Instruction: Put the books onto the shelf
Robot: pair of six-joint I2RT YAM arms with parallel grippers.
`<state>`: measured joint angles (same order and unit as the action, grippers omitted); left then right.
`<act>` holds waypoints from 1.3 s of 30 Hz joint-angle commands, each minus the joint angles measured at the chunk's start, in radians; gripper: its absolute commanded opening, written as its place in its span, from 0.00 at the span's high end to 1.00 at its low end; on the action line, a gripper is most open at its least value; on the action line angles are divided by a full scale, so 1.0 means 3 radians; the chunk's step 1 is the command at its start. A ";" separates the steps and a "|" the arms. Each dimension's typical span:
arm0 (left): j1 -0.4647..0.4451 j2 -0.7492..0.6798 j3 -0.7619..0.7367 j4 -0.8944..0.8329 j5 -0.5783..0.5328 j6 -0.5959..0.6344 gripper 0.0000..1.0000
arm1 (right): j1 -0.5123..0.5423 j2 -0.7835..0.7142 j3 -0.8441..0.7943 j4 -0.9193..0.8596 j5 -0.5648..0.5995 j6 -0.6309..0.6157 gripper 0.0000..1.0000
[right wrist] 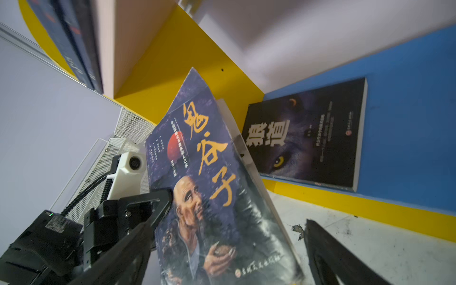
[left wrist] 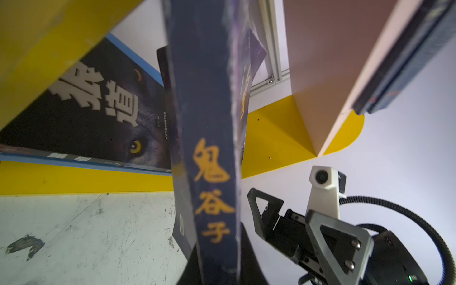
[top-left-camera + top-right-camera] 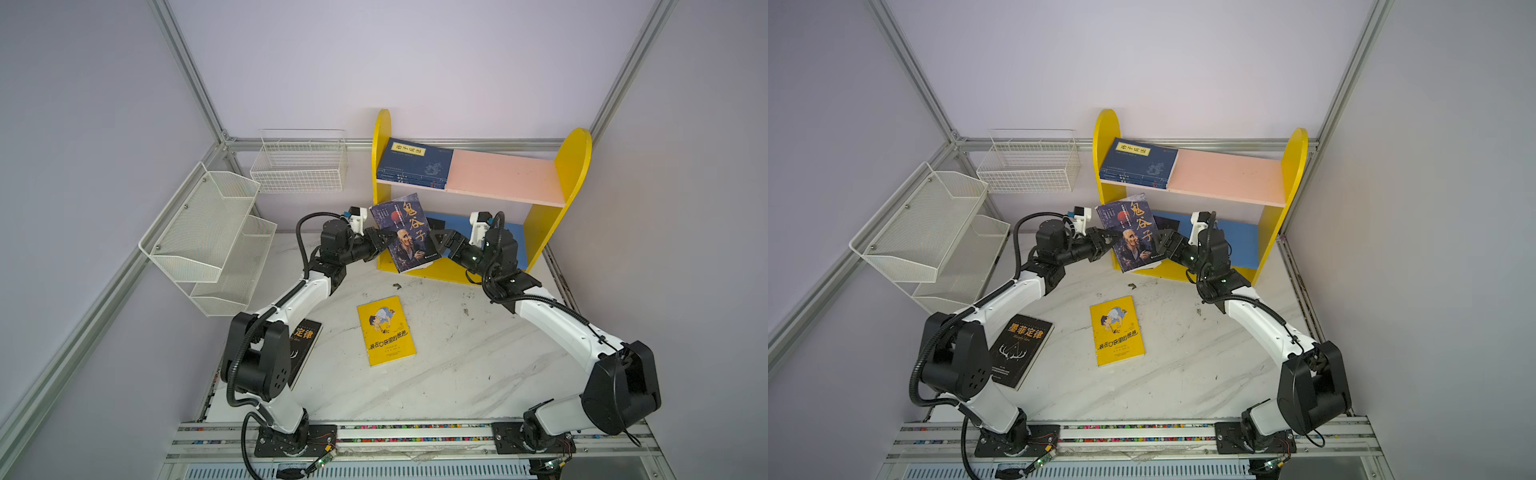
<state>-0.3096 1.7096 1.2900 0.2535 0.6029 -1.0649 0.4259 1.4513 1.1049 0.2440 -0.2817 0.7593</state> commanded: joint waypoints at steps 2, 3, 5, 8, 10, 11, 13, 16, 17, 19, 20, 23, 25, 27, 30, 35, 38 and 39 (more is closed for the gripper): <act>-0.0142 0.0000 0.0540 0.0711 -0.0403 -0.0274 0.96 | -0.0021 -0.0047 -0.0237 0.0592 -0.0154 0.0640 0.03; -0.0157 0.0038 0.0559 0.0751 -0.0467 -0.0298 0.96 | -0.0020 -0.0052 -0.0312 0.0703 -0.0169 0.0748 0.03; -0.0175 0.0121 0.0607 0.0782 -0.0600 -0.0405 0.97 | -0.0020 -0.0098 -0.0530 0.0979 -0.0146 0.1003 0.03; -0.0195 0.0202 0.0611 0.1014 -0.0692 -0.0576 0.96 | -0.0022 -0.0218 -0.0741 0.1106 -0.0089 0.1147 0.03; -0.0210 0.0227 0.0618 0.1079 -0.0756 -0.0632 0.96 | -0.0019 -0.0241 -0.0805 0.1073 -0.0101 0.1170 0.04; -0.0216 0.0235 0.0622 0.1109 -0.0779 -0.0661 0.96 | -0.0023 -0.0287 -0.0825 0.1087 -0.0133 0.1178 0.04; -0.0221 0.0267 0.0642 0.1188 -0.0807 -0.0721 0.96 | -0.0021 -0.0340 -0.0858 0.1145 -0.0202 0.1223 0.04; -0.0230 0.0309 0.0655 0.1256 -0.0856 -0.0854 0.96 | -0.0016 -0.0278 -0.0921 0.1532 -0.0320 0.1383 0.04; -0.0236 0.0320 0.0647 0.1279 -0.0878 -0.0897 0.96 | -0.0014 -0.0181 -0.0924 0.1669 -0.0349 0.1447 0.04; -0.0249 0.0335 0.0626 0.1352 -0.0924 -0.0969 0.96 | -0.0019 -0.0026 -0.0881 0.1814 -0.0402 0.1541 0.04; -0.0257 0.0341 0.0615 0.1380 -0.0970 -0.1002 0.96 | -0.0014 0.0080 -0.0838 0.1844 -0.0443 0.1608 0.04; -0.0257 0.0357 0.0636 0.1417 -0.1018 -0.1041 0.96 | 0.0021 0.0258 -0.0815 0.2073 -0.0485 0.1749 0.05; -0.0262 0.0373 0.0662 0.1402 -0.1008 -0.1057 0.96 | 0.0020 0.0324 -0.0790 0.2170 -0.0492 0.1765 0.05; -0.0267 0.0382 0.0661 0.1408 -0.1001 -0.1095 0.96 | 0.0018 0.0399 -0.0713 0.2218 -0.0483 0.1723 0.05; -0.0282 0.0374 0.0635 0.1405 -0.0998 -0.1118 0.96 | 0.0021 0.0519 -0.0620 0.2296 -0.0333 0.1675 0.09; -0.0297 0.0282 0.0534 0.1306 -0.1017 -0.1127 0.95 | 0.0022 0.0711 -0.0543 0.2691 -0.0070 0.1841 0.30; -0.0298 0.0195 0.0466 0.1213 -0.1037 -0.1063 0.94 | 0.0018 0.0756 -0.0475 0.2741 -0.0033 0.1877 0.37; -0.0303 0.0174 0.0451 0.1196 -0.1043 -0.1049 0.94 | 0.0022 0.0752 -0.0455 0.2732 -0.0015 0.1860 0.40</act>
<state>-0.4088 1.8347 1.3521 0.5228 0.3553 -1.3941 0.4274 1.6745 0.9333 0.9657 -0.3222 1.2774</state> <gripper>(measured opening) 0.133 0.603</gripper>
